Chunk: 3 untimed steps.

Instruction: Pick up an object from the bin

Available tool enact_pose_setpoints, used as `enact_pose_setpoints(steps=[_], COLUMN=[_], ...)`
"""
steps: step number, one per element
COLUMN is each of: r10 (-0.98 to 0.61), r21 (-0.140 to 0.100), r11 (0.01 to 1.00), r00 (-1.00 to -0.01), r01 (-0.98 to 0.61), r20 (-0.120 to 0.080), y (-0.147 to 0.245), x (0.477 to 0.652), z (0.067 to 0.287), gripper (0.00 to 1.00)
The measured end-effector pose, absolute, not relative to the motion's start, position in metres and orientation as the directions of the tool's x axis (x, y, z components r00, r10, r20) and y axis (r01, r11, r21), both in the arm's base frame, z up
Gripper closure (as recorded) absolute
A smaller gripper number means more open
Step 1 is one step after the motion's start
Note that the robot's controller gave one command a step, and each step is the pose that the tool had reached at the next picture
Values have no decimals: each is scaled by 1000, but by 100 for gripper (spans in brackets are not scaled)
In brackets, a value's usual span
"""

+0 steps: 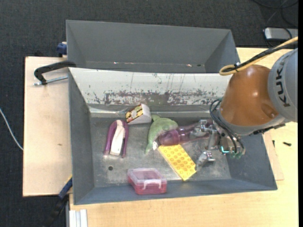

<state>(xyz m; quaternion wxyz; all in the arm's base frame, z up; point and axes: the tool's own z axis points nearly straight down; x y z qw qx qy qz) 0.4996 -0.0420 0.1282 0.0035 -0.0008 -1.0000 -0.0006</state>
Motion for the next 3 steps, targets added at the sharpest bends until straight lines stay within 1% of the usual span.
enact_pose_setpoints(steps=[1,2,3], r10=[0,-54,-54], r21=[1,-7,-7], r11=[1000,998,999], r00=[-1000,-999,-999], r01=[0,-54,-54], r20=[-1,0,0], y=[-42,0,0], x=[502,519,519], z=[132,78,78], gripper=[0,100,100])
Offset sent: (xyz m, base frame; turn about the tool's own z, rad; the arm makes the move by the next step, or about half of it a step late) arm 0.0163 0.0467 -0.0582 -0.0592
